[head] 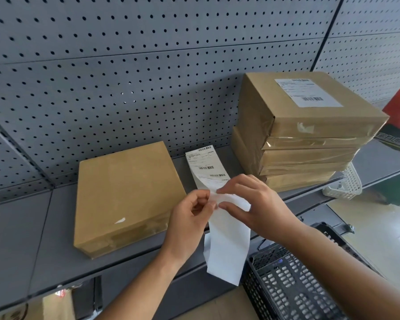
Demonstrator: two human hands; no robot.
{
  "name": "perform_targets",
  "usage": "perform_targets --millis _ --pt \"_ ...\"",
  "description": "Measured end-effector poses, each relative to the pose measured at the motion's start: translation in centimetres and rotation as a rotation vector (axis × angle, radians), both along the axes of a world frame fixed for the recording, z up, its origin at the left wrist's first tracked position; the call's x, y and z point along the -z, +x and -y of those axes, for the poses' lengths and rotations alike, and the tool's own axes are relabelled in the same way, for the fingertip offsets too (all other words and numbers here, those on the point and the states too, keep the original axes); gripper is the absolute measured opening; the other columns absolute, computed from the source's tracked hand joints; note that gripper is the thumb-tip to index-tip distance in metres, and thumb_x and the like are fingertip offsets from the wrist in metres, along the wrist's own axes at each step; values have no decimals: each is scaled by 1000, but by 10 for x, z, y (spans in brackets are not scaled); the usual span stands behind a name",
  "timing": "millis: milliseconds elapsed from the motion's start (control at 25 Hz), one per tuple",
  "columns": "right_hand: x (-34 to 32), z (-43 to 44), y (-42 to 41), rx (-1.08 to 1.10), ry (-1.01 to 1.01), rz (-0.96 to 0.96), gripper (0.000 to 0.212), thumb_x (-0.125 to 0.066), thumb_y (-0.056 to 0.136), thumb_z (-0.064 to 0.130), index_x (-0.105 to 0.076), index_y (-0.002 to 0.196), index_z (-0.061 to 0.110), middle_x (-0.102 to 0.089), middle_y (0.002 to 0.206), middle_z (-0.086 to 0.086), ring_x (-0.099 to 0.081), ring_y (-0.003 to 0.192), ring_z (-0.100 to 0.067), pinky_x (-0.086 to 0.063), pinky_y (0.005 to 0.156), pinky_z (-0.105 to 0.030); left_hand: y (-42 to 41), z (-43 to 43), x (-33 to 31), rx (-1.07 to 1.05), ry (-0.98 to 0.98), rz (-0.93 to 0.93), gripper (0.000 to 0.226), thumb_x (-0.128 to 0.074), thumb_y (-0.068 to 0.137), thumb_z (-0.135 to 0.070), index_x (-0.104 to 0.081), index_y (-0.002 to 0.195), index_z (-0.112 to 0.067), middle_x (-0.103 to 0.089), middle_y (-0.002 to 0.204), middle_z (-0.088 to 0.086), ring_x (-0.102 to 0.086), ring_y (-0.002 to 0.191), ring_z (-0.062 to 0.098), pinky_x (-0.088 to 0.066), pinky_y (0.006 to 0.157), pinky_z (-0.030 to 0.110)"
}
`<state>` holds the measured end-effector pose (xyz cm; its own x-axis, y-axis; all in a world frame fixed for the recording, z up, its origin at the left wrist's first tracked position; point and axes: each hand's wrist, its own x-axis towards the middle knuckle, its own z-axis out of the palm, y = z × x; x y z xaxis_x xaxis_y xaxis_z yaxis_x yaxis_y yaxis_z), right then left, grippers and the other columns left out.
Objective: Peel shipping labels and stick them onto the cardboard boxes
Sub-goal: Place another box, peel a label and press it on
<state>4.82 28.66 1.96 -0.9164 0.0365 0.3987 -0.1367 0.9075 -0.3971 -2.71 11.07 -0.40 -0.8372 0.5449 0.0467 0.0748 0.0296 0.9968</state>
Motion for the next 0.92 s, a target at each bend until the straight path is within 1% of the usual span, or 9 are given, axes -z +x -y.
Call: perform_targets --millis 80,200,280,400,480,640,720,800,920 --pt "-7 6 -4 16 73 -59 23 -63 92 42 -72 105 24 -66 100 10 -62 91 -13 -49 74 -22 1 0 -4 15 4 -10 13 -66 98 -14 -75 104 -22 -79 94 -3 -73 93 12 -56 83 19" --pt "-16 7 -11 45 161 -67 19 -62 93 40 -73 95 24 -68 90 11 -63 80 -11 -30 63 -7 2 -1 -6 17 5 -27 14 -68 97 -14 -76 103 -25 -79 91 -1 -73 91 16 -56 83 24" --pt "-21 6 -14 44 174 -48 20 -60 94 40 -73 93 25 -68 88 12 -63 78 -11 -22 61 -4 1 -1 -6 11 -2 -31 15 -69 96 -14 -76 103 -25 -78 90 2 -72 90 19 -57 82 27" --pt "-23 8 -16 40 179 -34 20 -57 94 39 -73 92 27 -68 86 13 -64 76 -11 -29 54 -12 -2 0 -3 10 -17 -29 16 -69 96 -13 -77 105 -23 -78 91 3 -71 89 21 -57 80 28" --pt "-21 10 -18 56 199 -44 14 -63 92 33 -73 90 24 -69 84 12 -65 72 -12 -31 53 -15 -2 1 -2 12 -32 -37 15 -68 97 -15 -76 106 -23 -77 91 2 -71 89 19 -58 81 30" --pt "-21 11 -19 77 146 -18 8 -67 91 27 -73 90 22 -70 83 11 -66 69 -9 -27 53 -7 -1 2 1 11 -47 -28 16 -67 98 -16 -76 109 -24 -78 93 4 -71 91 25 -58 85 45" --pt "-21 12 -18 66 107 -1 13 -62 93 31 -72 91 23 -70 86 12 -66 70 -6 -32 54 -7 -2 2 1 11 -55 -28 18 -67 98 -16 -75 111 -24 -77 94 6 -71 92 27 -58 85 47" --pt "-22 13 -17 60 71 31 24 -55 93 44 -71 93 27 -69 89 16 -65 75 -1 -37 56 -9 -2 3 1 5 -52 -21 19 -67 97 -16 -74 112 -25 -76 94 8 -70 92 28 -57 84 46" --pt "-22 14 -17 69 68 50 23 -58 90 48 -71 95 29 -68 91 17 -64 78 1 -40 57 -9 -3 4 1 11 -54 -21 19 -67 97 -18 -74 113 -27 -76 95 10 -69 93 30 -57 83 47"
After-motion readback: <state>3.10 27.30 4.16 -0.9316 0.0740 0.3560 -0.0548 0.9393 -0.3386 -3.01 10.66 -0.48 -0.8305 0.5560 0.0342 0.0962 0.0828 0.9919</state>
